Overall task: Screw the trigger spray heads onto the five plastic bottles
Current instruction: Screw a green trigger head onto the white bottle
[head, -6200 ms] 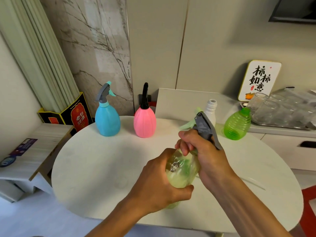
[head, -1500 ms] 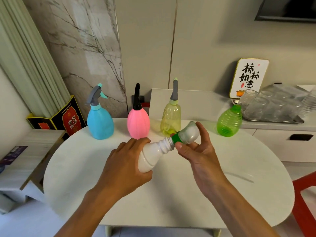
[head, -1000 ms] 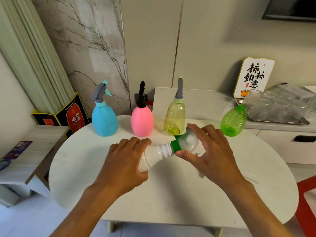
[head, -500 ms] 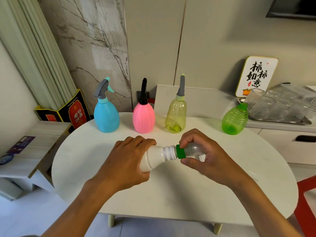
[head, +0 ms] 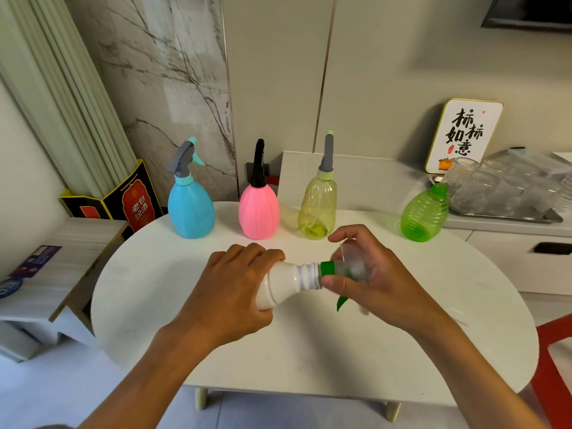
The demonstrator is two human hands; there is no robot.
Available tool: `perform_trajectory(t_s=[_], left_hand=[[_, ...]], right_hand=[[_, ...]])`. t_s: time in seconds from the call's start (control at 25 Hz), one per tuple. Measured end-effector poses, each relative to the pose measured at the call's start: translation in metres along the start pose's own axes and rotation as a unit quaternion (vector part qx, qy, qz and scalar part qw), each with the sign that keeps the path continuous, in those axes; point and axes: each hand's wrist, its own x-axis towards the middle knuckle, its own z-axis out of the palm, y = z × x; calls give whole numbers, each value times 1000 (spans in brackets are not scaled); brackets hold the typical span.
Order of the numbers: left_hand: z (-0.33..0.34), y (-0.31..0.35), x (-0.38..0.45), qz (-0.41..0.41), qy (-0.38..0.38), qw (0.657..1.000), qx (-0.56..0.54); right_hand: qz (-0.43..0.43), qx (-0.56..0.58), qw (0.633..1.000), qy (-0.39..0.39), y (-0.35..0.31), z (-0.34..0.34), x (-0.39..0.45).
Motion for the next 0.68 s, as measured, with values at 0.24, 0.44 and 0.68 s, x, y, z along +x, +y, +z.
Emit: perform_trajectory(t_s=[0.24, 0.44, 0.68], left_hand=[[0, 1, 1, 4, 7, 1000, 9], [2, 2, 0, 14, 21, 1000, 16], [4, 2, 0, 20, 26, 999, 32]], right_hand=[[9, 17, 1000, -6, 0, 2, -1], [39, 0, 999, 20, -1, 4, -1], [80, 19, 996, 32, -1, 4, 0]])
